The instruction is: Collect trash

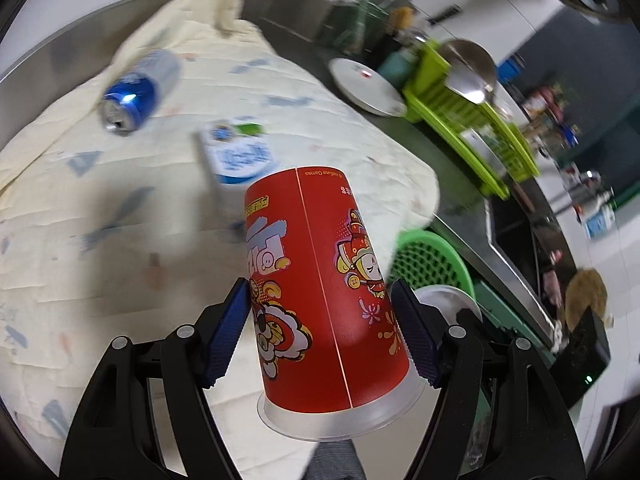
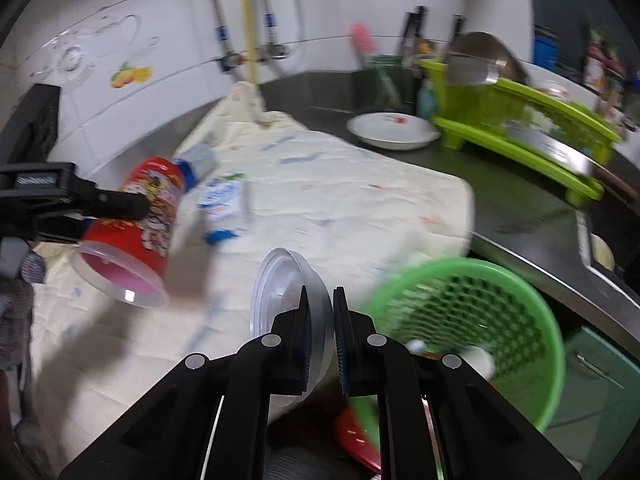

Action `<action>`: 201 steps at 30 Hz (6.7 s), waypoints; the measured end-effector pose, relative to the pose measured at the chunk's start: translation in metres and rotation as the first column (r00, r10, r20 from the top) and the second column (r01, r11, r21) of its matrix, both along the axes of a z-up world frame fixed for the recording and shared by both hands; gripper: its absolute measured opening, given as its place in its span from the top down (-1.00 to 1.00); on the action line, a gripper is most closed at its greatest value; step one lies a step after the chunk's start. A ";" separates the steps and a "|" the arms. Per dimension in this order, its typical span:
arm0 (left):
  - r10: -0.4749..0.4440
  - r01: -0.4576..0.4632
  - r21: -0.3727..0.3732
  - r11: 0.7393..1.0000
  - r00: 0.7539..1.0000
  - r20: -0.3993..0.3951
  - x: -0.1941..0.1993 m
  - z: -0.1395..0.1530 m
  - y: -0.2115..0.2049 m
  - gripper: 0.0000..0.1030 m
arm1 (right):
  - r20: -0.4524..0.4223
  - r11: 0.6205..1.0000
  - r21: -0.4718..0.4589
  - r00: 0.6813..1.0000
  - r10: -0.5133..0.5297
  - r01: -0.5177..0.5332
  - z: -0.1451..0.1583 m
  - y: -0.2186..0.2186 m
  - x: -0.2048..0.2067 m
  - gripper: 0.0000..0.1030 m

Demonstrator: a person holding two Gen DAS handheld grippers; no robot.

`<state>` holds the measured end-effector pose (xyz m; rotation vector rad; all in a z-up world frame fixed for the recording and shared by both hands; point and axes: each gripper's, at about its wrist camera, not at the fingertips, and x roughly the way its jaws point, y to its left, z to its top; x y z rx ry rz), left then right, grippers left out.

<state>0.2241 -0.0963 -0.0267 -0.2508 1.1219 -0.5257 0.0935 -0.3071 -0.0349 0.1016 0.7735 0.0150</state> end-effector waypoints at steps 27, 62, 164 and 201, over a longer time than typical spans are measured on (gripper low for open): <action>-0.271 0.273 0.025 0.962 0.961 -0.058 -0.020 -0.035 -0.191 -0.37 | -0.096 0.955 -0.037 0.950 -0.297 0.295 -0.053 -0.155 -0.045 0.19; -0.332 0.322 0.127 0.938 0.941 0.062 -0.031 -0.035 -0.222 -0.39 | -0.014 0.954 -0.013 0.954 -0.299 0.299 -0.034 -0.147 -0.078 -0.33; 0.051 -0.112 0.392 0.913 0.985 0.164 0.247 -0.056 0.085 -0.53 | -0.134 0.960 0.005 0.951 0.278 -0.280 -0.051 0.149 0.227 -0.21; 0.050 -0.142 0.438 0.888 0.975 0.215 0.234 -0.066 0.079 -0.26 | -0.088 0.973 -0.011 0.970 0.228 -0.229 -0.029 0.122 0.187 -0.21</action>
